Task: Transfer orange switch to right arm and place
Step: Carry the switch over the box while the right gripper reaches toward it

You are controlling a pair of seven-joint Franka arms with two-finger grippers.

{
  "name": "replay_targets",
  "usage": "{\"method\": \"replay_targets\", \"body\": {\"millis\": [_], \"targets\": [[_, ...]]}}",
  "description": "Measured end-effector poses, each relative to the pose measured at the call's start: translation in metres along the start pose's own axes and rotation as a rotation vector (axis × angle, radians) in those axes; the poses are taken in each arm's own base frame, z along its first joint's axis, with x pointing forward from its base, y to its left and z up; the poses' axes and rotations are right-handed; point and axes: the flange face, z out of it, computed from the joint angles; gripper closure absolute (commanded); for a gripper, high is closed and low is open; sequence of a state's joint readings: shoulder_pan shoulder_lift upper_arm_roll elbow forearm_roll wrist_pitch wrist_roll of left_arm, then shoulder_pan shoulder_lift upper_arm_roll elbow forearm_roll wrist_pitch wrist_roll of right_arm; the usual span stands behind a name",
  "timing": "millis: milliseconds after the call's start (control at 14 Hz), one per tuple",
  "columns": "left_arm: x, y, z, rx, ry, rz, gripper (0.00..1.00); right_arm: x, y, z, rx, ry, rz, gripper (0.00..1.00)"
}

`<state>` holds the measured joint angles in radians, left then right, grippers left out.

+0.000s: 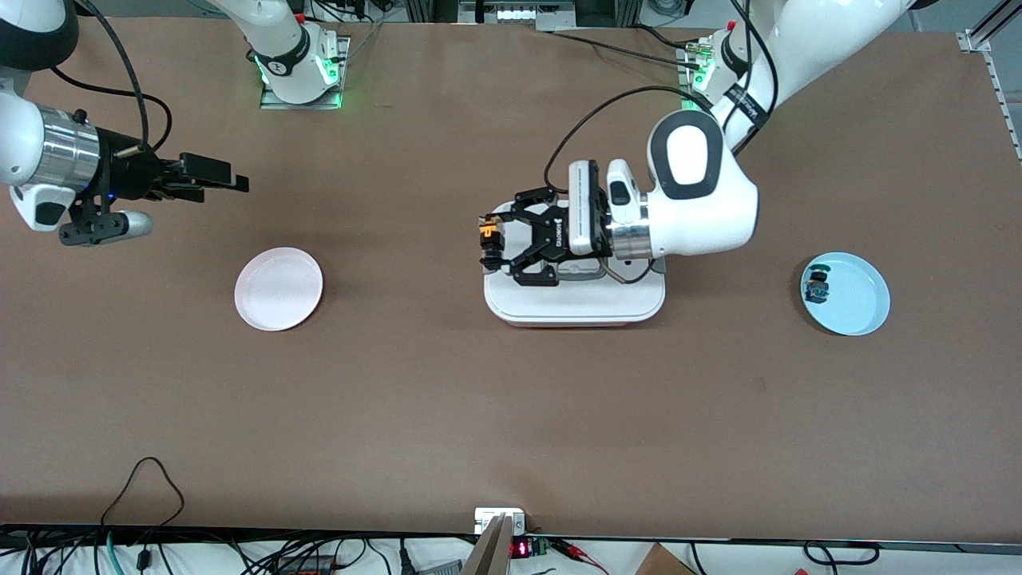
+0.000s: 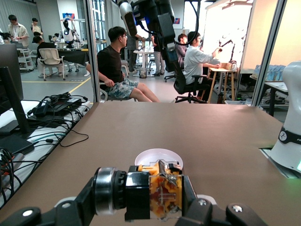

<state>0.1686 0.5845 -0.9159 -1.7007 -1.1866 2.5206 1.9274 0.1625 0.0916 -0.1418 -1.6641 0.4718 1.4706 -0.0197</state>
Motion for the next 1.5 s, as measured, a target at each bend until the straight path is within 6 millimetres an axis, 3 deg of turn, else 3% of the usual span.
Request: {"method": "replay_targets", "body": {"millis": [427, 926, 1495], "targets": [[-0.001, 0.005, 0.006, -0.003, -0.007, 0.006, 1.00, 0.015, -0.021, 0.027, 0.238, -0.076, -0.007, 0.00], [-0.007, 0.007, 0.009, -0.012, -0.011, -0.003, 1.00, 0.056, -0.028, 0.071, 0.619, -0.134, -0.087, 0.00], [-0.009, 0.008, 0.010, -0.036, 0.000, -0.004, 1.00, 0.078, -0.045, 0.088, 0.893, -0.123, -0.101, 0.00]]}}
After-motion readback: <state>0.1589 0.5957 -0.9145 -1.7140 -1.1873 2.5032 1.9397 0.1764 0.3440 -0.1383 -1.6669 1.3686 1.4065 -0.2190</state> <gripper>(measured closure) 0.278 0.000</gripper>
